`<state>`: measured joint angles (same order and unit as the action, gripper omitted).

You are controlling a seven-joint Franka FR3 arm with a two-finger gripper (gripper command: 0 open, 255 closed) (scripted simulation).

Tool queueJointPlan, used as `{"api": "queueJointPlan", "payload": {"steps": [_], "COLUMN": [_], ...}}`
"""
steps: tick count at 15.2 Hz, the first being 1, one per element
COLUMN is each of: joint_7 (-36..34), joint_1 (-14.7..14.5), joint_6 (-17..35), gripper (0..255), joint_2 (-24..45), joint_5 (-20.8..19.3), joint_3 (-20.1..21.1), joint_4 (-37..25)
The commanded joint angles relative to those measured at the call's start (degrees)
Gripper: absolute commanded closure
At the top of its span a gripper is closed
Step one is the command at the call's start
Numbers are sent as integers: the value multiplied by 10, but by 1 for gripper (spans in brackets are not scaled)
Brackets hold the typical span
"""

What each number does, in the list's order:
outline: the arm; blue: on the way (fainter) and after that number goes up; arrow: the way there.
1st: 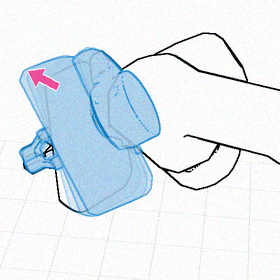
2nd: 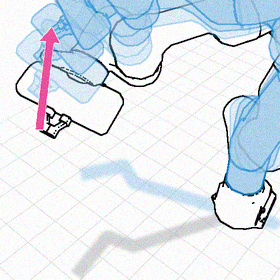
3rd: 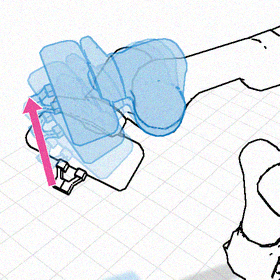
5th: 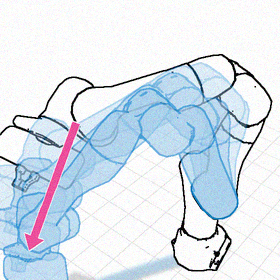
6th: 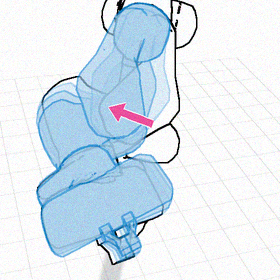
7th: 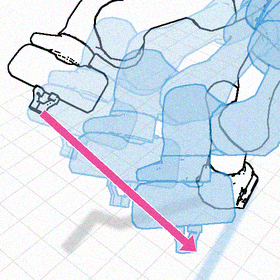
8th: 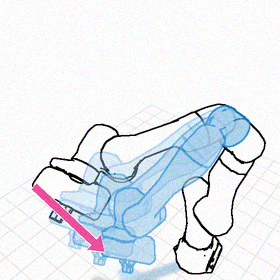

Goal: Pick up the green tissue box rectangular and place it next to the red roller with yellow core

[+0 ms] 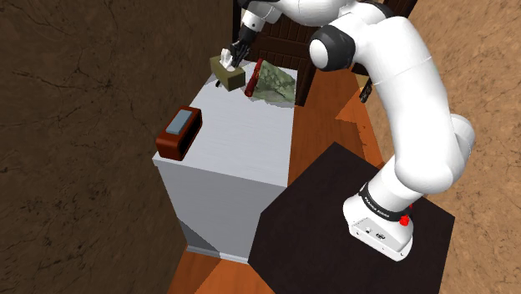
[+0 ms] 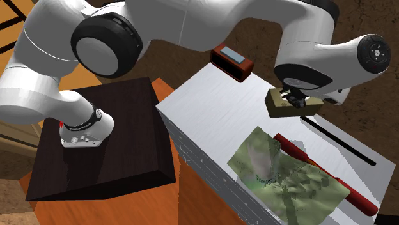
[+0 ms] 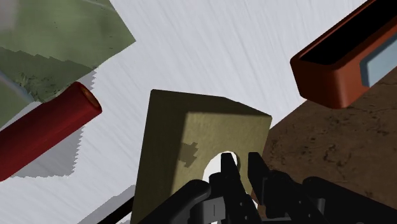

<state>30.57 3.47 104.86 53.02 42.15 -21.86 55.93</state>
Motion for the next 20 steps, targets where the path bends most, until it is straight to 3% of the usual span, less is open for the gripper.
{"api": "queueJointPlan", "payload": {"steps": [1,20], "joint_7": [5,40], "joint_1": [0,0], "joint_6": [9,77], "gripper": [255,255], "joint_2": [7,59], "joint_5": [2,22], "joint_3": [2,16], "joint_4": [3,27]}}
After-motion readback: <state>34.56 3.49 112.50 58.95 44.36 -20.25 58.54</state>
